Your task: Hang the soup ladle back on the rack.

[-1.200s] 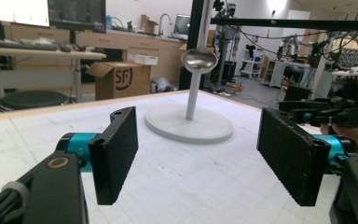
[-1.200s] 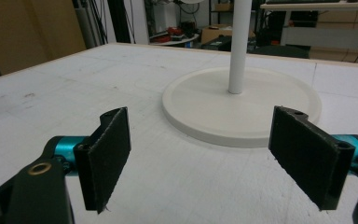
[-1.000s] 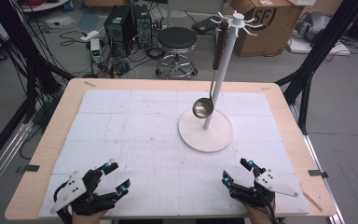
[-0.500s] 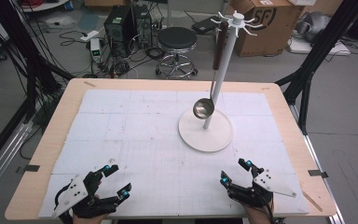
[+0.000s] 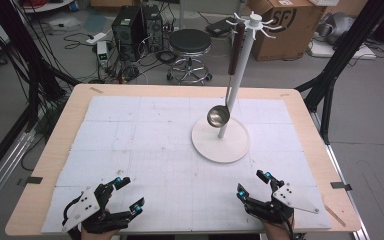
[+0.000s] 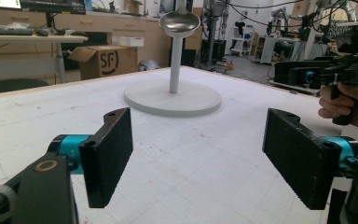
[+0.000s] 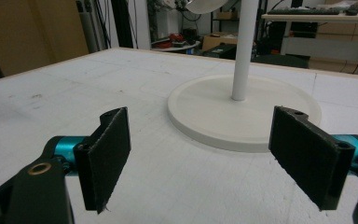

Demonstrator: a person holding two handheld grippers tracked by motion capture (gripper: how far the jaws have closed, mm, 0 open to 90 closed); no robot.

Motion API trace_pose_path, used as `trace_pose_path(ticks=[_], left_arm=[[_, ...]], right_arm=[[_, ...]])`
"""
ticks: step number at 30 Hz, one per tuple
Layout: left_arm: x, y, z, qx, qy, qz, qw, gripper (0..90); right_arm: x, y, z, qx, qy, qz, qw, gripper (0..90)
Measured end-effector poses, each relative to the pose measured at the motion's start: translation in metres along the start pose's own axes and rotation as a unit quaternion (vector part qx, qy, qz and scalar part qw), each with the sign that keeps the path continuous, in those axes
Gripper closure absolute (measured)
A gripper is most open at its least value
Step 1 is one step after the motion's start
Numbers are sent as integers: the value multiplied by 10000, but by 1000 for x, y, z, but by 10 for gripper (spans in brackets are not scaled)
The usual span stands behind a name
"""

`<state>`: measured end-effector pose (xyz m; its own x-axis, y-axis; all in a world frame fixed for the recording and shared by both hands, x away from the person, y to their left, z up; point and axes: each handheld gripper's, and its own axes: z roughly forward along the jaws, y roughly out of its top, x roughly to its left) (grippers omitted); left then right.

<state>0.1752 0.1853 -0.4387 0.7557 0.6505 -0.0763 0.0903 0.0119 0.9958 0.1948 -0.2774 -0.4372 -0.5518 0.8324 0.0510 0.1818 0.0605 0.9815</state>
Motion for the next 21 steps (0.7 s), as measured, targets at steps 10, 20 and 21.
trace_pose_path(ticks=[10,20,21], left_arm=[[1,-1,-3,-40,65,-65,9999,246],[0,-2,-5,-21,56,-49,10000,246],[-1,-2,-5,-16,55,-41,10000,246]], right_arm=[[4,0,2,44,32,-19,10000,196],[5,0,4,47,50,-40,10000,196],[5,0,4,46,47,-41,10000,196]])
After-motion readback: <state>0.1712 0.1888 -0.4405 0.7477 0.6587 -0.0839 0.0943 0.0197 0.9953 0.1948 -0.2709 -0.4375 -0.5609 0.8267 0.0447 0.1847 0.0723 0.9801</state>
